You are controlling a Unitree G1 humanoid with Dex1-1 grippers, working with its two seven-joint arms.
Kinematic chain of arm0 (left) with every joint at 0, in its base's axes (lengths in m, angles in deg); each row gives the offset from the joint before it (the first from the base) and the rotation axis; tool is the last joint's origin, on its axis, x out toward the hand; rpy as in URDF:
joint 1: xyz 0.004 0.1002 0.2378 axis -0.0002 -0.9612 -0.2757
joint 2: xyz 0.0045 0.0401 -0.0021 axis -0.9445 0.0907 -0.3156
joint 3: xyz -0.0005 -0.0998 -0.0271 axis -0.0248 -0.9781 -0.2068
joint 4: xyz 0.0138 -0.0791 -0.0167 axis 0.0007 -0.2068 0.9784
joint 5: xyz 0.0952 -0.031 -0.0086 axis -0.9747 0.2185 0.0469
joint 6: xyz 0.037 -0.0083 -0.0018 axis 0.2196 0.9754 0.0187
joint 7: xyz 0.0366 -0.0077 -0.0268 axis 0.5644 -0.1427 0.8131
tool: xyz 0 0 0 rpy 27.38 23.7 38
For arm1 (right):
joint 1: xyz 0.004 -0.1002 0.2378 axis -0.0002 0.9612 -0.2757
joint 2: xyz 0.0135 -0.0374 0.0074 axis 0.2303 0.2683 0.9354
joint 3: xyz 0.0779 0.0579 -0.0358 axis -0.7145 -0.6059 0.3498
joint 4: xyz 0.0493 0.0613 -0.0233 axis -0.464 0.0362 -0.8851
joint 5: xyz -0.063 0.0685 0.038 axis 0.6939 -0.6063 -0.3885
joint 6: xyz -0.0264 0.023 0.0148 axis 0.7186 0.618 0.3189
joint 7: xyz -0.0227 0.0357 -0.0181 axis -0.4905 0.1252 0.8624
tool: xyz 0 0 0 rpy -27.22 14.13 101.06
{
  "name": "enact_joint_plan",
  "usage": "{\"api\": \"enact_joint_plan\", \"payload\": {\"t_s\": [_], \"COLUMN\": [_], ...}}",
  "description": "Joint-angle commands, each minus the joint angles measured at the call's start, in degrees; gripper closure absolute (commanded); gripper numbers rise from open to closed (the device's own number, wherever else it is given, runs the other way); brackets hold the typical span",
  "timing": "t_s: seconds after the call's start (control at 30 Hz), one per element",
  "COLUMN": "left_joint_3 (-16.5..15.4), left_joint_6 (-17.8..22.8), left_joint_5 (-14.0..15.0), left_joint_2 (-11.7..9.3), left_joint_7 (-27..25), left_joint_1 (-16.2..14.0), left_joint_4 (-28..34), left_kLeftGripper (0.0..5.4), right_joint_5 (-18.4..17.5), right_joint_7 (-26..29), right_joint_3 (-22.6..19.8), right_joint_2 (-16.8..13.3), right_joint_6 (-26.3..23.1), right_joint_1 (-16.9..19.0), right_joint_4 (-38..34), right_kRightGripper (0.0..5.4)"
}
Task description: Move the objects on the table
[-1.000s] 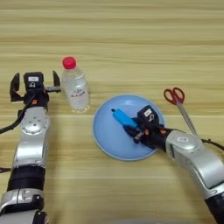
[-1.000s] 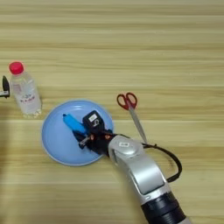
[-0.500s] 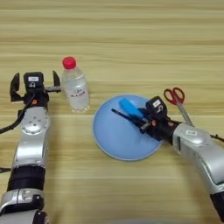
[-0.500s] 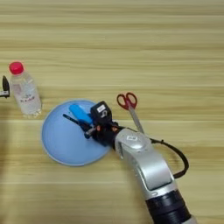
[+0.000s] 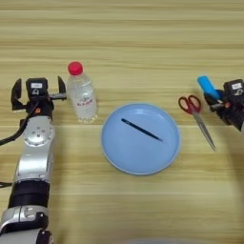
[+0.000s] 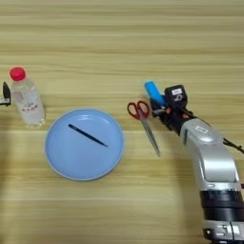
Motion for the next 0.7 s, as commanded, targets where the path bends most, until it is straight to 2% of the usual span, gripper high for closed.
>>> {"api": "enact_joint_plan", "payload": {"t_s": [0.03,0.2,0.33,0.53,0.57,0.7], "left_joint_3": [0.2,0.3,0.3,0.2,0.2,0.2], "left_joint_6": [0.8,0.8,0.9,0.9,0.9,0.9], "left_joint_5": [-0.1,-0.1,-0.1,-0.1,0.0,0.0], "left_joint_2": [0.2,0.3,0.4,0.4,0.4,0.3], "left_joint_7": [0.3,0.4,0.4,0.4,0.4,0.4], "left_joint_1": [-0.1,-0.1,-0.1,-0.2,-0.2,-0.2], "left_joint_4": [0.6,0.7,0.8,0.8,0.8,0.9], "left_kLeftGripper": [0.00,0.00,0.00,0.00,0.00,0.00], "right_joint_5": [0.7,1.0,0.4,1.2,1.1,1.0], "right_joint_7": [-0.4,0.0,-0.2,0.0,0.1,-0.1], "right_joint_3": [-1.4,-1.2,-1.8,-0.3,-0.3,-0.1], "right_joint_2": [-2.1,-2.7,-2.1,-1.8,-1.8,-1.8], "right_joint_6": [1.3,2.1,2.2,3.8,3.9,4.5], "right_joint_1": [-0.5,0.9,0.4,0.0,-0.1,-0.2], "right_joint_4": [3.3,6.0,9.3,13.5,13.8,13.6], "right_kRightGripper": [3.98,3.98,3.98,3.98,3.69,3.29]}}
